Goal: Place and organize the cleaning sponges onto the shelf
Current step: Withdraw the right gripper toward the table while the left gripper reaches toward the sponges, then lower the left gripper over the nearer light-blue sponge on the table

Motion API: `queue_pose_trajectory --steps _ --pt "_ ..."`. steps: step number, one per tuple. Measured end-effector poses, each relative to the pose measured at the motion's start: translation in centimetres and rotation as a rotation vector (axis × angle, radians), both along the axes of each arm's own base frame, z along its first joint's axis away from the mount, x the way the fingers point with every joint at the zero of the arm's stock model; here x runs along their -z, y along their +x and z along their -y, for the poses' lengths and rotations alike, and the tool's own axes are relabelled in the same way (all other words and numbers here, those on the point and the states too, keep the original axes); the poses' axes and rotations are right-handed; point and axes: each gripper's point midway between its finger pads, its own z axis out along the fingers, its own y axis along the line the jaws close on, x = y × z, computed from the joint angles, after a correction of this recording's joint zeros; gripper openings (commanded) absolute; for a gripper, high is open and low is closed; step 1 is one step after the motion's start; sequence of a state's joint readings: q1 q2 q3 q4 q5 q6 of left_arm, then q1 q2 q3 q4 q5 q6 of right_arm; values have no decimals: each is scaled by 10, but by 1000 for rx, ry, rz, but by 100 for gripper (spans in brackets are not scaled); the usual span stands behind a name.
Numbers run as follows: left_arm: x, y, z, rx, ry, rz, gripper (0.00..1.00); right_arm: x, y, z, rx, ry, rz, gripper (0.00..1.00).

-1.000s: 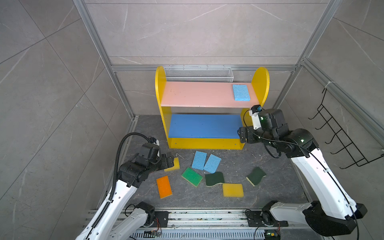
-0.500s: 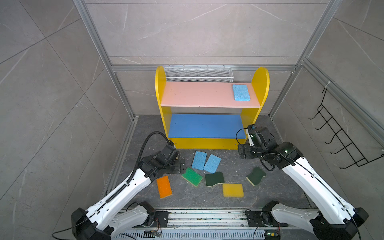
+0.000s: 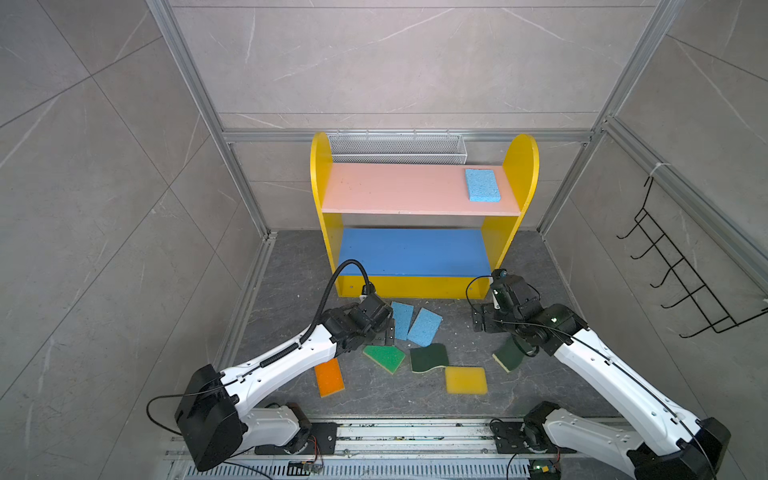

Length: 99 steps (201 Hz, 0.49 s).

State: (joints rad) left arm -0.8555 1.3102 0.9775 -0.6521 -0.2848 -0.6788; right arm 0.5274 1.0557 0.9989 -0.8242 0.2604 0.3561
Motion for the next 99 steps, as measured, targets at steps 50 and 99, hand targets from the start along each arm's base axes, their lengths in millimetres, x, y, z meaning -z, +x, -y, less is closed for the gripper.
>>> queue_pose_trajectory --steps 50,99 --pt "24 14 31 23 15 34 97 27 2 -8 5 59 -33 100" --pt "58 25 40 7 71 20 97 49 2 -8 34 105 -69 100"
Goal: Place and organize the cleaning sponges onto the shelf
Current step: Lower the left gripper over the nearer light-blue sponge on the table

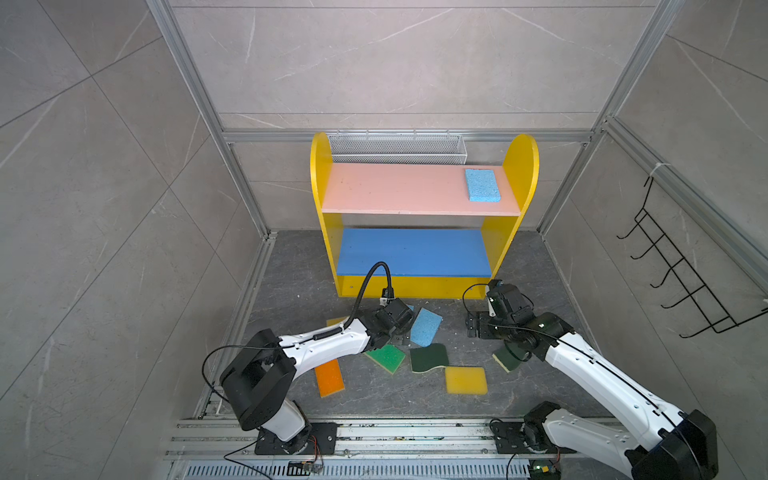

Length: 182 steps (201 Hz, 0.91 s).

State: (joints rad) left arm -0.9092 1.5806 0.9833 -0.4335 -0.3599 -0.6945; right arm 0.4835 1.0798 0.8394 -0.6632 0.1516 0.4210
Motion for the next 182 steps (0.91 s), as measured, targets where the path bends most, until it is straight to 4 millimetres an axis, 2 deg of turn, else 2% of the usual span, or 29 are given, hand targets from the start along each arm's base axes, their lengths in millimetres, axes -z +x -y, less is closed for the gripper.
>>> queue_pose_trajectory --steps 30,72,182 --pt "13 9 11 23 42 -16 97 7 3 -1 23 24 1 100" --pt "9 25 33 69 40 6 97 15 7 -1 52 42 -5 100" --pt "23 36 28 53 57 -20 95 29 13 -10 47 71 -46 99"
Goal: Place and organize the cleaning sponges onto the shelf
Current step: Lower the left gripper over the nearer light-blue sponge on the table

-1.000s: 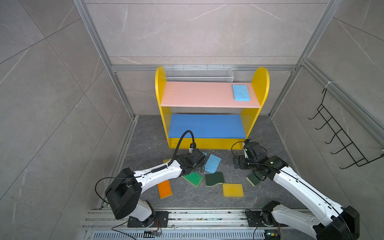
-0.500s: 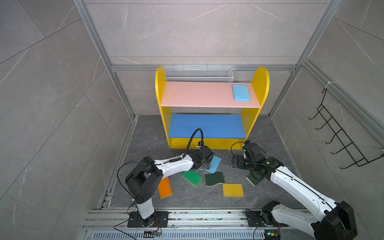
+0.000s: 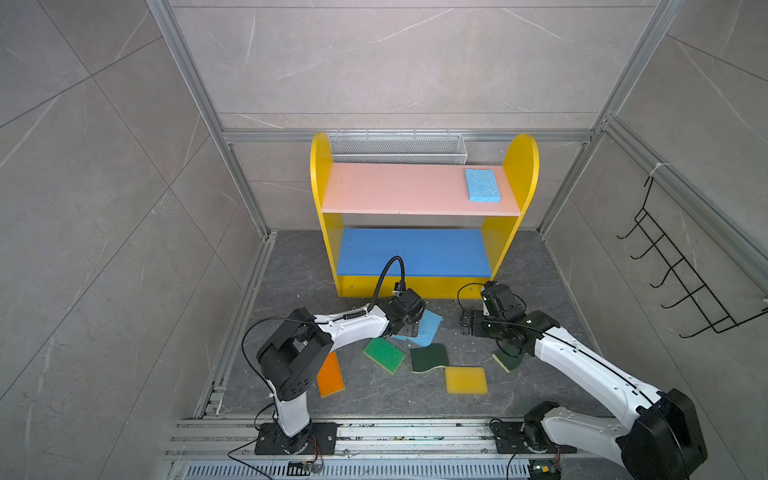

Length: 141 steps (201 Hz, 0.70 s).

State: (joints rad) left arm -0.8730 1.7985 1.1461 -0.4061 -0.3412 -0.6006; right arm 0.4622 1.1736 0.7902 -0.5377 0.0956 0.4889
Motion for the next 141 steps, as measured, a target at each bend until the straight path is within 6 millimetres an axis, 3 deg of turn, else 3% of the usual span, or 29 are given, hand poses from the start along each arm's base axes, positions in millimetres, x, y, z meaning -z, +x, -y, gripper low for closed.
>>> queue_pose_trajectory --steps 141 --pt "23 7 -1 -16 40 0 94 13 -6 -7 1 54 -41 99"
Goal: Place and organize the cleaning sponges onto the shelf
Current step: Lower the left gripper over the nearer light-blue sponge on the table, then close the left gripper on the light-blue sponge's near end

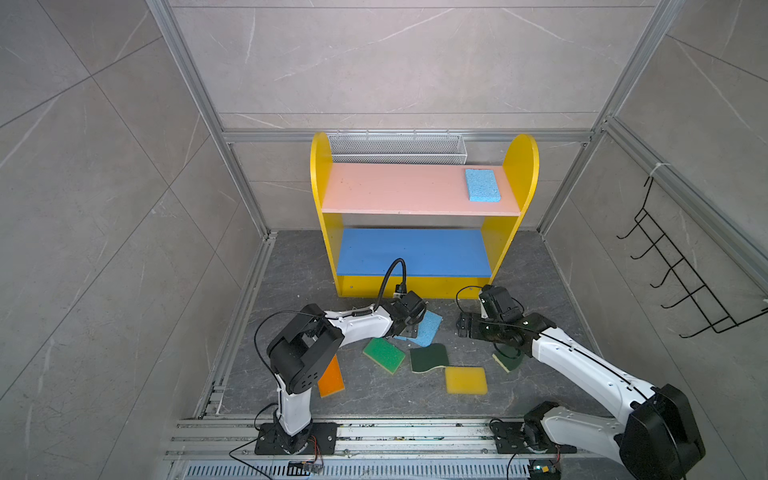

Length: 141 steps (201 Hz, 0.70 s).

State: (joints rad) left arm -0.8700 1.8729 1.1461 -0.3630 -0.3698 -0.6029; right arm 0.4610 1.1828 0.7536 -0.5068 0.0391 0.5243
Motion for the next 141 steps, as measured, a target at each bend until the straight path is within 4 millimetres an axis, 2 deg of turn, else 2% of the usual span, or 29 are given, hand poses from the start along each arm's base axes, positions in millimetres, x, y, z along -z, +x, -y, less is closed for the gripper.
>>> queue_pose_trajectory --steps 41,74,141 --pt "6 0 1 -3 1 -4 93 3 -2 0 -1 0 -8 99" --pt "8 -2 -1 -19 -24 2 88 2 -3 0 -3 5 -3 99" --pt "9 -17 -19 -28 -30 -18 84 5 -5 -2 -8 21 -13 98"
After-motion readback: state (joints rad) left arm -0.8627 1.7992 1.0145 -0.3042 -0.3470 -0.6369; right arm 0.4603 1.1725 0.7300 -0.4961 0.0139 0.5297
